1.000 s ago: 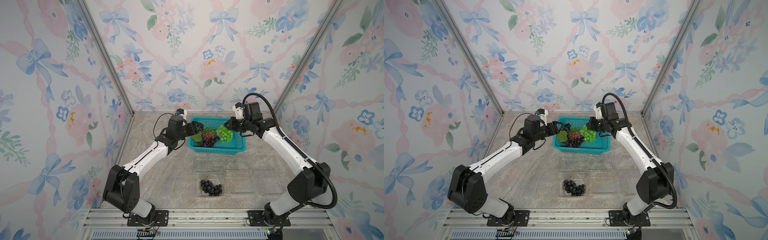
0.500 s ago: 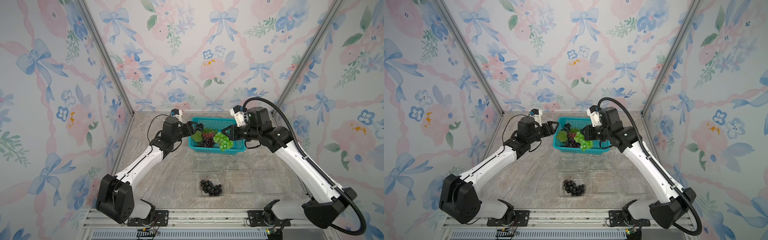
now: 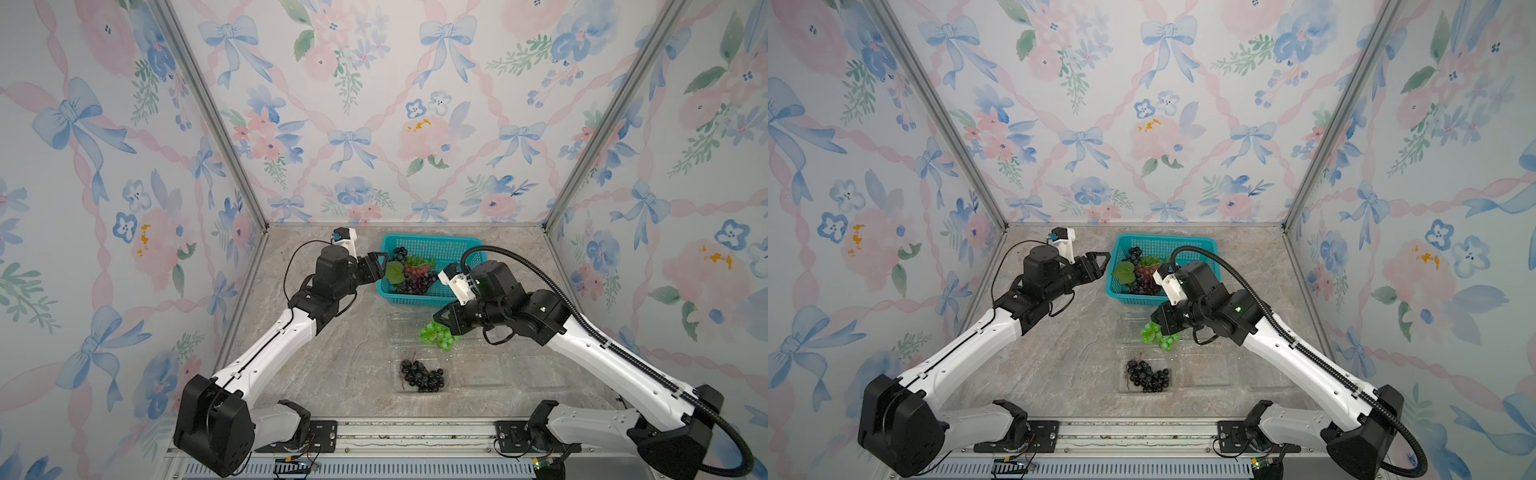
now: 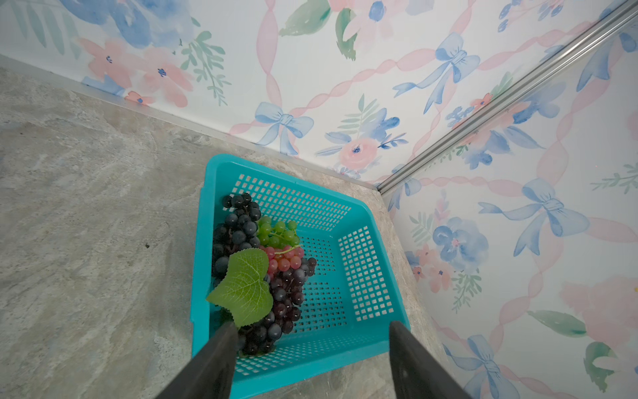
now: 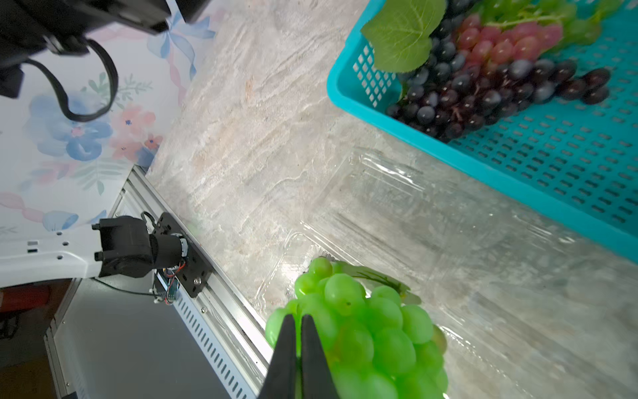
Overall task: Pack grapes into containers
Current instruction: Place the grape into the packing box.
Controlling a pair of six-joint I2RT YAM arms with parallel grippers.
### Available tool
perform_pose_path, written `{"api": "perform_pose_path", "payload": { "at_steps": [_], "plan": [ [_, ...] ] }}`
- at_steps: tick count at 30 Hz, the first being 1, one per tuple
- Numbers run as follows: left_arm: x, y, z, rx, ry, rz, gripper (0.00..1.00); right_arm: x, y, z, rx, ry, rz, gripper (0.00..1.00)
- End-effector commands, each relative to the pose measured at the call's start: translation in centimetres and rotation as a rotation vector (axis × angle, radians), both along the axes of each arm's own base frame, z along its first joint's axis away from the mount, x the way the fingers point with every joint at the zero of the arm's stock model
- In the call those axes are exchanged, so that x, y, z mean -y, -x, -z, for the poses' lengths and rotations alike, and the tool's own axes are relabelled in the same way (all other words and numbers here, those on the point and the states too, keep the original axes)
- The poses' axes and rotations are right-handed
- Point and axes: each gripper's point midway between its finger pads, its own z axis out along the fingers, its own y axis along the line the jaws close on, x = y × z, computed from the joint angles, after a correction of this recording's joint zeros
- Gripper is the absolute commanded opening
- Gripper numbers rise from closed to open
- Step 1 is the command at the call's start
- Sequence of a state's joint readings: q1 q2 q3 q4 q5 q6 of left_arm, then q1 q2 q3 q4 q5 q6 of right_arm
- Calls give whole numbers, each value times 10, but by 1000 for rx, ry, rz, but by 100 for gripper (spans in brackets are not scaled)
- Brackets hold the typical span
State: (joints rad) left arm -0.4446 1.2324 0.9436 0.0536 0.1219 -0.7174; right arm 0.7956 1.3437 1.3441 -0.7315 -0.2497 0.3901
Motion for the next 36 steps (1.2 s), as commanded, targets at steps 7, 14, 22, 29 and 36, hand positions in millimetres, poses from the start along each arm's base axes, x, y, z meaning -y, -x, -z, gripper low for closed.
{"api": "perform_pose_path", "payload": {
  "at_steps": [7,14,22,29,36],
  "plan": [
    [4,21,-2,23,7,8,71,-13,25,23,20,-1,-19,0],
    [5,31,2,25,4,1,72,-15,34,48,7,32,-34,0],
    [3,35,12,15,-14,-19,72,-41,49,88,-1,82,-95,0],
    [0,35,18,7,-24,-29,72,-80,68,125,-26,75,-155,0],
    [-1,34,23,0,-34,-35,72,-105,87,147,-67,52,-189,0]
  ]
}}
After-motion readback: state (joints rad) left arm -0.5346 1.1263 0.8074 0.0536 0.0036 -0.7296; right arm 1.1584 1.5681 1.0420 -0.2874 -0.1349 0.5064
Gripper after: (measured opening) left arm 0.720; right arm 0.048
